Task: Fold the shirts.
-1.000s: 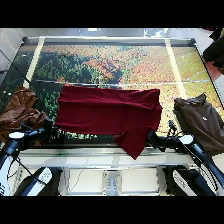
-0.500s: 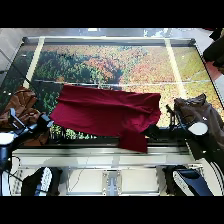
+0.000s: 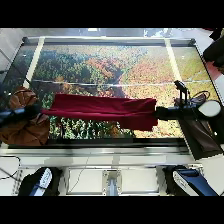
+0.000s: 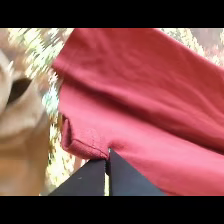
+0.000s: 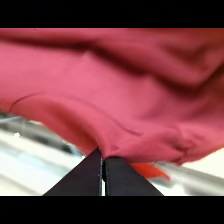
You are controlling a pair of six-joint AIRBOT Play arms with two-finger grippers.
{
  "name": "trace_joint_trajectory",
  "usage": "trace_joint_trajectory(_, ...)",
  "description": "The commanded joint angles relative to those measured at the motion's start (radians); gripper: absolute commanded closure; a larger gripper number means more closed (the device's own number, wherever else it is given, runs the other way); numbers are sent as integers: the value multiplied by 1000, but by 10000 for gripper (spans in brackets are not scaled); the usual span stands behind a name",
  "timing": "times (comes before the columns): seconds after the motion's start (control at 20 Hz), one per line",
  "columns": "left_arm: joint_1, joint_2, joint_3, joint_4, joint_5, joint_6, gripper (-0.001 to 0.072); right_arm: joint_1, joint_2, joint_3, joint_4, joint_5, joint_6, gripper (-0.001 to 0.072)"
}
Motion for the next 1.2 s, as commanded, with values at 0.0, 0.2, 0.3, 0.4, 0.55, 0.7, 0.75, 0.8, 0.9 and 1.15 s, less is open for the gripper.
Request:
trace_joint_trajectory(0.0,-168,-278,158,225,82,-45,703,1,-198,97,-38,-141,-54,704)
trace_joint_trajectory(0.2,-322,-628,396,547,102,-199,702,5,-459,240,-39,-218,-79,704)
trace_joint_trajectory(0.3,-356,-759,494,618,105,-233,702,5,-560,282,-40,-242,-79,704)
trace_joint_trajectory(0.4,-367,-854,563,644,112,-238,702,5,-634,301,-40,-286,-78,704)
trace_joint_trajectory(0.55,-368,-925,600,640,151,-239,701,5,-693,301,-39,-354,-79,704)
trace_joint_trajectory(0.7,-368,-937,600,641,161,-246,670,5,-691,301,-34,-385,-78,693)
trace_joint_trajectory(0.75,-368,-931,600,640,159,-250,481,5,-683,303,-22,-385,-78,605)
trace_joint_trajectory(0.8,-368,-921,600,640,155,-250,100,5,-674,315,-6,-362,-78,430)
trace_joint_trajectory(0.9,-368,-871,601,641,150,-253,16,0,-646,381,-12,-230,-77,235)
trace_joint_trajectory(1.15,-375,-650,601,637,154,-253,17,-47,-490,538,-412,124,-44,237)
